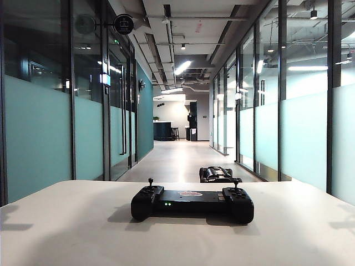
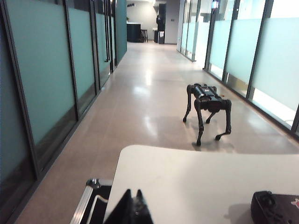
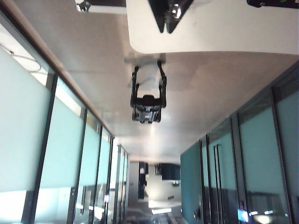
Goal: Push the left joystick on the remote control sitting on the white table forward to make the robot dog walk in a straight line until it approaches the door.
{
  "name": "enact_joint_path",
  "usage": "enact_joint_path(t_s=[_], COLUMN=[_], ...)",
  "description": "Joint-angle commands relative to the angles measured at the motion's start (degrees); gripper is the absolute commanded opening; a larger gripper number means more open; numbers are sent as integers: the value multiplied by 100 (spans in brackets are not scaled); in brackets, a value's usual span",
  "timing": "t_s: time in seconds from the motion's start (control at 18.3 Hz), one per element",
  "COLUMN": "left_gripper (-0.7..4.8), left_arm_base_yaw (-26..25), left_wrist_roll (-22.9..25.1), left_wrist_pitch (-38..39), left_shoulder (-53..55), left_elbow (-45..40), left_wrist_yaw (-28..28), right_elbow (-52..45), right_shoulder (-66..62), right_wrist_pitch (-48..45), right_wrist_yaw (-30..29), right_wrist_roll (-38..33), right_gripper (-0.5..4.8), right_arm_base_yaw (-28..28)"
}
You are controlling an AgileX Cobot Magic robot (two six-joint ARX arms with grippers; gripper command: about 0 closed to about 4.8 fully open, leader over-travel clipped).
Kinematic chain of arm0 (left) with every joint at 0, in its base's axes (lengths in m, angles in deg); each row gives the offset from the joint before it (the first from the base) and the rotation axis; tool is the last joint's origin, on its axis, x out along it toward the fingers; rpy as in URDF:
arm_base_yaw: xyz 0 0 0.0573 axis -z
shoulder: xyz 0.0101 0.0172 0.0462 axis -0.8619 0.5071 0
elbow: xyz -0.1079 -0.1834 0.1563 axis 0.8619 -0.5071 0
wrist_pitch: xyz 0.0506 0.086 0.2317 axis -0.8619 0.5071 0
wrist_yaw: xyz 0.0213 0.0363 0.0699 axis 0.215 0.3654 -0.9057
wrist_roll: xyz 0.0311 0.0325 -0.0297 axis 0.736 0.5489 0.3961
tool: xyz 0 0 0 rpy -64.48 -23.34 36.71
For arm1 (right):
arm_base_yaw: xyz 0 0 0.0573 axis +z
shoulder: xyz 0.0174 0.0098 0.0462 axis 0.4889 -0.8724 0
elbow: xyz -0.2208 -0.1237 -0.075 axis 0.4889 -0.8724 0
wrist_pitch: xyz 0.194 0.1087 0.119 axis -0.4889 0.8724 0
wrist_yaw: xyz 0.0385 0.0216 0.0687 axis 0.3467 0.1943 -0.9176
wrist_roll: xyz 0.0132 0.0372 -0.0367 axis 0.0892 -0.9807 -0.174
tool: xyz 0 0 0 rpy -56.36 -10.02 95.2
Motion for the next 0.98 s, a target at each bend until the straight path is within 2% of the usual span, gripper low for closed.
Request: enact_joint_path(t_s=[0.05,0.16,0.33,0.55,0.98], left_gripper=[-5,-5,-5,-5,-5], left_arm_base_yaw=[2,2,2,7,103], left_wrist_roll=[-39,-39,-42,-42,-85], left_wrist_pitch=[-105,-214,-793,-1169,-1971], left_shoulder=[297,584,1189,2153,4295], left_elbow=[120,190,254,520,1095], left_wrist_yaw=[39,42,205,398,1034], right_elbow=[286,424,573,579,586], right_shoulder=[-367,-667,-1128,-1703,-2898], right_wrist_pitch=[-96,-98,-278,-682,-1504], right_wrist_yaw=[-181,-367,-372,-348,111], right_wrist_roll=[-9,-7,-7,-7,-4], right_gripper=[-3,-3,-3,-3,-3], right_arm_base_yaw=[31,85,299,708,1714])
